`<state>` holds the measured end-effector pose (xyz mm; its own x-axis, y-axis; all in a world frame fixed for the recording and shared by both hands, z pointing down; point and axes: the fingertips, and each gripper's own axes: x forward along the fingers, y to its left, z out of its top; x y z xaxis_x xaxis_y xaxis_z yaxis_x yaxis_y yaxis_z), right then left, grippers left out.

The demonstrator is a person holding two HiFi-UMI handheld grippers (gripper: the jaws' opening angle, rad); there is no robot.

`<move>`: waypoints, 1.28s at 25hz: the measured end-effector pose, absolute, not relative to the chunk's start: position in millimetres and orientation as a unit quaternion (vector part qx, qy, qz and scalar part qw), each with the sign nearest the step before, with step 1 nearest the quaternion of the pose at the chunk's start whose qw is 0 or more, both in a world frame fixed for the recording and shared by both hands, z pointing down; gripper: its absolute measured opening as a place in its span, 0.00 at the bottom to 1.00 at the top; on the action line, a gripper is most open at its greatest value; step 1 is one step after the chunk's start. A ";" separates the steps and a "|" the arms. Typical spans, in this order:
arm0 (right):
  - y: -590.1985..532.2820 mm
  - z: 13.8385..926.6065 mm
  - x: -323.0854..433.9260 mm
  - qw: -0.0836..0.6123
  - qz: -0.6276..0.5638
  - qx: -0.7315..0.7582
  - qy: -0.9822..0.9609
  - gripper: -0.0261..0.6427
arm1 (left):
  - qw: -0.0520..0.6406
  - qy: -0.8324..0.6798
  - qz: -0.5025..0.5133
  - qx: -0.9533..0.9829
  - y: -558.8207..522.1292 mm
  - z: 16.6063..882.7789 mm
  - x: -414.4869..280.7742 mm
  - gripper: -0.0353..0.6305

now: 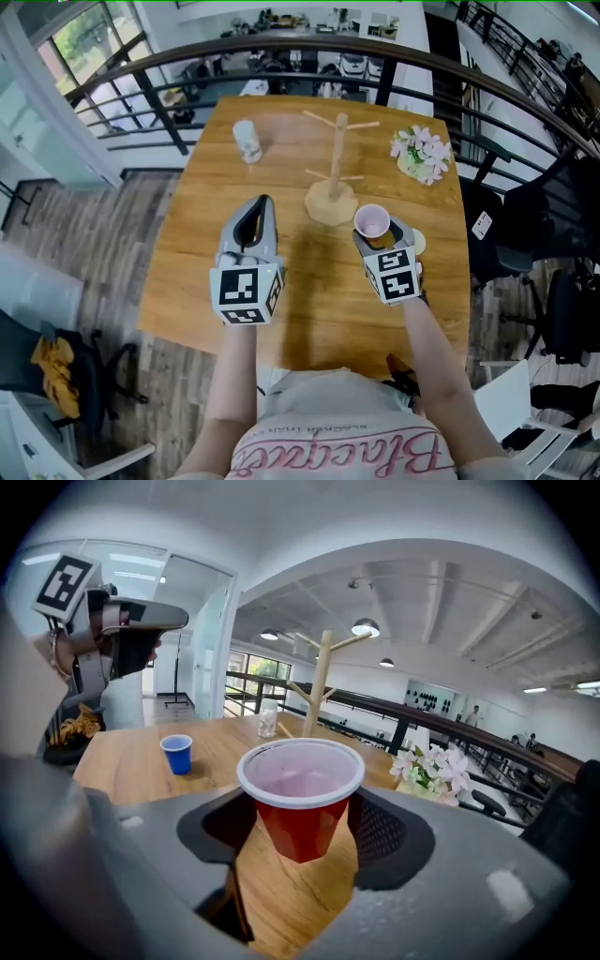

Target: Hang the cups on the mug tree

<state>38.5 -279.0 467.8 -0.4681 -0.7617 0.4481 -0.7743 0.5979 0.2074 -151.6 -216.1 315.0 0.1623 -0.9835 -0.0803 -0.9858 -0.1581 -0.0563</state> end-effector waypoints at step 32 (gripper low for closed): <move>-409.3 509.4 61.9 0.567 -0.204 0.361 -0.712 0.47 | 0.011 0.670 -0.023 -0.742 -250.9 354.3 -177.9 0.07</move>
